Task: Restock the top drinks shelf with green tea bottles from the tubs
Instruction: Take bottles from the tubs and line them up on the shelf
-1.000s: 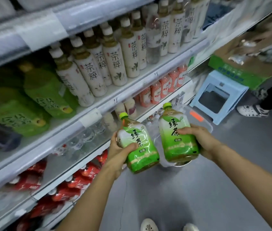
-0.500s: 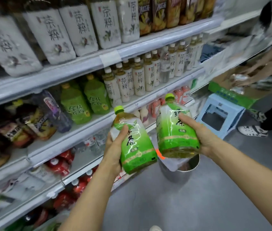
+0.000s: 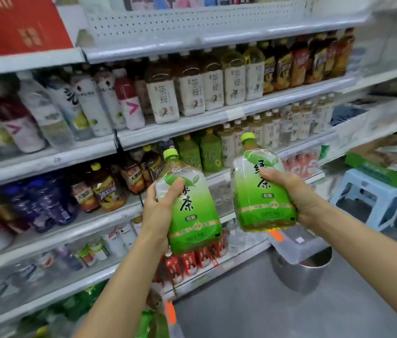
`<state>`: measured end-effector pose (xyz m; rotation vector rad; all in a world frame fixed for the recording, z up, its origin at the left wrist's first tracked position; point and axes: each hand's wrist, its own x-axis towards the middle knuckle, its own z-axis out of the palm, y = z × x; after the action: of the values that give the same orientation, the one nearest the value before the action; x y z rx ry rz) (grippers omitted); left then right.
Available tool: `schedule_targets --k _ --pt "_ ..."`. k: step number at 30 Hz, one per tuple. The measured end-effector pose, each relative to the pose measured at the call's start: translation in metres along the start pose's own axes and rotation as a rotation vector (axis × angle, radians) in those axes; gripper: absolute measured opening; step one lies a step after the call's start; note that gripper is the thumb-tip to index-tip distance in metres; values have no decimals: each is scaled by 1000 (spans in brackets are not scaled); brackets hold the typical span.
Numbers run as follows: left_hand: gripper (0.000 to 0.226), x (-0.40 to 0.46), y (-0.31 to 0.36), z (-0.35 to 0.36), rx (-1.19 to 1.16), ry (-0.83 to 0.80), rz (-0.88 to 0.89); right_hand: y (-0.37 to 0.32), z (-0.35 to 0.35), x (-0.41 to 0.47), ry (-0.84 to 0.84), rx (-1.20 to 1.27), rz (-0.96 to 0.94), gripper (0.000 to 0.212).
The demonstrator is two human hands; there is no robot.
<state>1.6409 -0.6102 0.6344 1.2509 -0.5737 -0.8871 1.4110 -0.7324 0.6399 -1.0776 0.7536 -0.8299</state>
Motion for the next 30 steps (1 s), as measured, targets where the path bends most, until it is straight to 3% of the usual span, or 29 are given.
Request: schedule_targets --k 2,4,12,21,26,30 --pt "36 -6 19 -19 1 2 20 -9 31 -3 -57 -15 -48 46" --pt "38 -10 39 -39 9 15 69 -18 63 -2 -113 -21 -79 36" --pt "67 -7 126 -143 19 43 242 -39 199 24 -267 -81 -194 40" --pt "63 51 226 -285 68 91 370 -54 367 83 -311 -50 -335 49" --pt "67 98 275 -331 36 73 411 -73 438 120 -317 -26 -436 44" --pt "62 133 312 -347 17 59 456 -99 477 156 -274 -22 -499 72"
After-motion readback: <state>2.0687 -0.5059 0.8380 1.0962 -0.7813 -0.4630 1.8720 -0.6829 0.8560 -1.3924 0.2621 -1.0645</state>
